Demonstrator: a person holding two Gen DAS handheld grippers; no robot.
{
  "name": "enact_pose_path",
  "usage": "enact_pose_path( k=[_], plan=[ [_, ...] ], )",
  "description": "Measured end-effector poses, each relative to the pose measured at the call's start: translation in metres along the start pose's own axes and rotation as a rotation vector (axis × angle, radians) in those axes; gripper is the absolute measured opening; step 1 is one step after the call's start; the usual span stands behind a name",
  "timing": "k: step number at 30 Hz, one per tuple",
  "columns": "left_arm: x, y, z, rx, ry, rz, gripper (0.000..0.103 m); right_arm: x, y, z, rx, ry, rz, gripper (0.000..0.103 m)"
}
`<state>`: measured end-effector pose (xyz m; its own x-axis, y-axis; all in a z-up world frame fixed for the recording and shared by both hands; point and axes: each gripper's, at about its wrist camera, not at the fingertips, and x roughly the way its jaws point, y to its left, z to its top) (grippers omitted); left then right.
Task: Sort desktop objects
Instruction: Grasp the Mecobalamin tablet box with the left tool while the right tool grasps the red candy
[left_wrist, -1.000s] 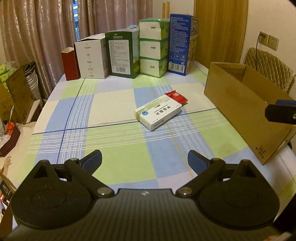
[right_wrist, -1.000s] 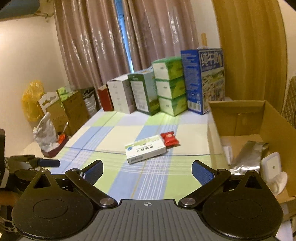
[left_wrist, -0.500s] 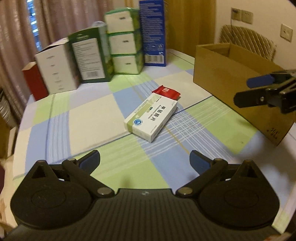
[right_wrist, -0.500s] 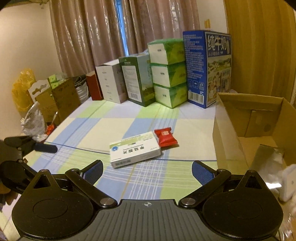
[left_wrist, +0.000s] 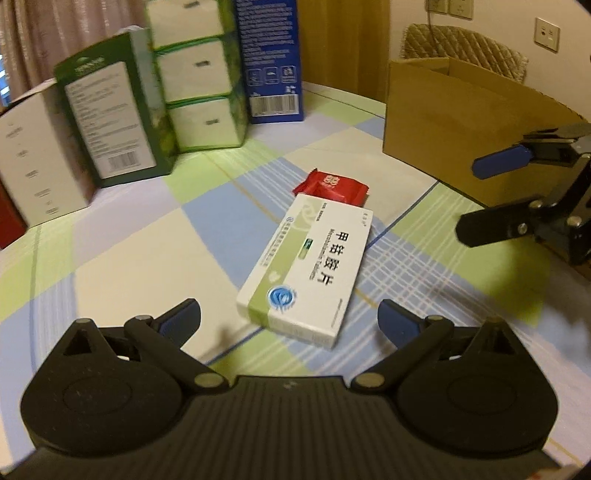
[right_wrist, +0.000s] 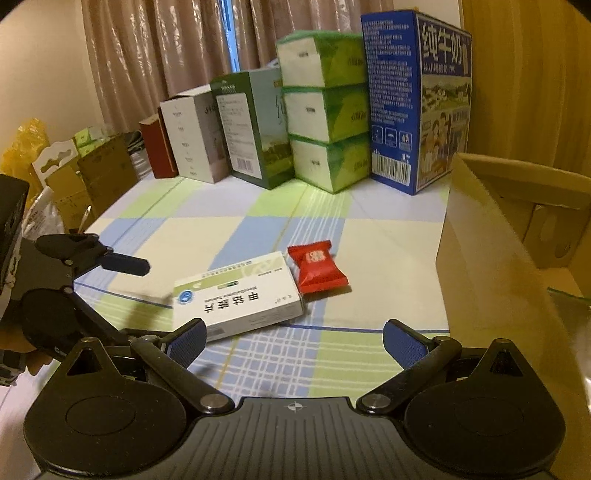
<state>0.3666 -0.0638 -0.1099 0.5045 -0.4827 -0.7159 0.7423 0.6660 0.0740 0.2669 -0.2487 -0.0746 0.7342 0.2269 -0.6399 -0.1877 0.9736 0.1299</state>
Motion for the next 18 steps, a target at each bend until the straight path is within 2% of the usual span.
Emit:
enact_pose_path(
  k=[5,8,10,14,16,18],
  plan=[
    [0.023,0.0,0.006,0.038,-0.007,-0.042,0.097,0.014,-0.007,0.001,0.016,0.006,-0.021,0.1],
    [0.035,-0.001,0.009,0.049,0.004,-0.071,0.09,0.021,-0.008,0.001,0.012,0.012,-0.027,0.1],
    [0.04,-0.003,0.009,0.058,0.005,-0.07,0.08,0.025,-0.01,0.0,0.016,0.018,-0.032,0.1],
    [0.034,-0.006,0.003,0.052,0.01,-0.043,0.071,0.03,-0.011,-0.001,0.022,0.022,-0.043,0.1],
    [0.022,-0.004,-0.003,0.009,0.003,-0.024,0.069,0.032,-0.01,-0.001,0.014,0.02,-0.043,0.1],
    [0.011,0.003,-0.011,-0.067,0.002,0.034,0.068,0.036,-0.007,0.0,0.003,0.019,-0.053,0.099]
  ],
)
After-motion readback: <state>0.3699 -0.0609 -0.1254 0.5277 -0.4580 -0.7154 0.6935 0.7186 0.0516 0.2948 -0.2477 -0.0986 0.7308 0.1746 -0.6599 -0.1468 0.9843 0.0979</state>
